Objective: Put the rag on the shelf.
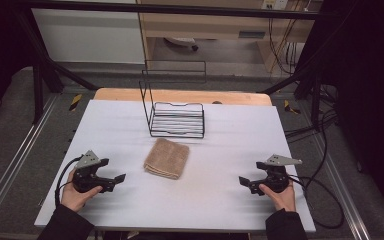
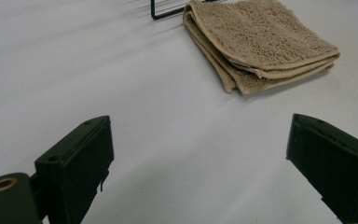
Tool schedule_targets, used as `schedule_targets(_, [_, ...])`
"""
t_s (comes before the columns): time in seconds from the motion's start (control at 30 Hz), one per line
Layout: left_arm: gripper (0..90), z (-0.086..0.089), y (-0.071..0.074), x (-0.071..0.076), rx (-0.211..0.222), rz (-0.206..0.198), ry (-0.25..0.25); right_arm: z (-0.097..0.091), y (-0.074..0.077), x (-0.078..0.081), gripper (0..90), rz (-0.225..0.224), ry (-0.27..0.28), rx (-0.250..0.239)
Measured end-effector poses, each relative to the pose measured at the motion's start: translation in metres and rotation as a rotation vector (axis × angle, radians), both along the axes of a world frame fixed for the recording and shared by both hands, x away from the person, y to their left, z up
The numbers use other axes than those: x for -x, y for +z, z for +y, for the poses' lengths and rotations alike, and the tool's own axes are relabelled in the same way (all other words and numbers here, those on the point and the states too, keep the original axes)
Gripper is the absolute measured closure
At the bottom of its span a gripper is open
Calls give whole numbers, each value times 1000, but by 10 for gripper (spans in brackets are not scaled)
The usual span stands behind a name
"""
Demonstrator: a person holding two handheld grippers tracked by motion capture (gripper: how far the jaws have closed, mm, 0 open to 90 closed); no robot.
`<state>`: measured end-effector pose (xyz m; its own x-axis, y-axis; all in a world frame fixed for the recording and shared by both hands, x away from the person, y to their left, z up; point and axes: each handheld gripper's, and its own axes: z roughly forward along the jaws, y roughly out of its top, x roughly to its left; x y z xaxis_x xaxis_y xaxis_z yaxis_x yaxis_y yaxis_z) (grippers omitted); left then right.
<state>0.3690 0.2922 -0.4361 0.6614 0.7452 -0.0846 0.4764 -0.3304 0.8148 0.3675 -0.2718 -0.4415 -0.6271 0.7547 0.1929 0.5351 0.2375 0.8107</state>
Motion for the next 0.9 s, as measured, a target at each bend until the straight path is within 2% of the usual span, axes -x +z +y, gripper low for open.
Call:
schedule_targets(0.4, [71, -7, 0, 1, -17, 5, -7, 3, -2, 1, 6, 8, -4, 1])
schedule_targets(0.9, [97, -25, 8, -4, -34, 31, 22, 5, -3, 2, 4, 7, -4, 11])
